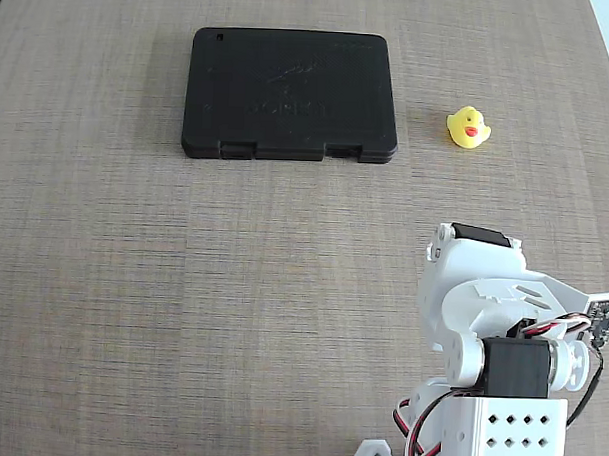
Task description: Grasp a duck and put it on the black surface.
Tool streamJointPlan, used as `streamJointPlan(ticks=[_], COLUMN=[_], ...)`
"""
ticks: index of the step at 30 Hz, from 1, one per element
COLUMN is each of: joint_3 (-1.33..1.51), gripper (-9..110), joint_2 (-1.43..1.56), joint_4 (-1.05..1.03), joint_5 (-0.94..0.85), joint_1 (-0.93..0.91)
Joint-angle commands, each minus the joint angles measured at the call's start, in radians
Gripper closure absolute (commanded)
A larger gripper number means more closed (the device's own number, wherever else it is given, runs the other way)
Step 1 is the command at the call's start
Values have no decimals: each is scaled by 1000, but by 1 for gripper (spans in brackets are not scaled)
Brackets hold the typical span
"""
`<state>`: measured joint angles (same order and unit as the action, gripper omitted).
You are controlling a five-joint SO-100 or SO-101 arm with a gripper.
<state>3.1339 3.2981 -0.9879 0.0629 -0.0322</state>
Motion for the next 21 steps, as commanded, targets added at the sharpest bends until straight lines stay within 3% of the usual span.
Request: streamJointPlan(ticks=[1, 21], joint_3=[-3, -5], gripper=[101, 101], joint_2=[64, 60], joint_4=[15, 15], joint_5=[2, -5], joint_1=[2, -12])
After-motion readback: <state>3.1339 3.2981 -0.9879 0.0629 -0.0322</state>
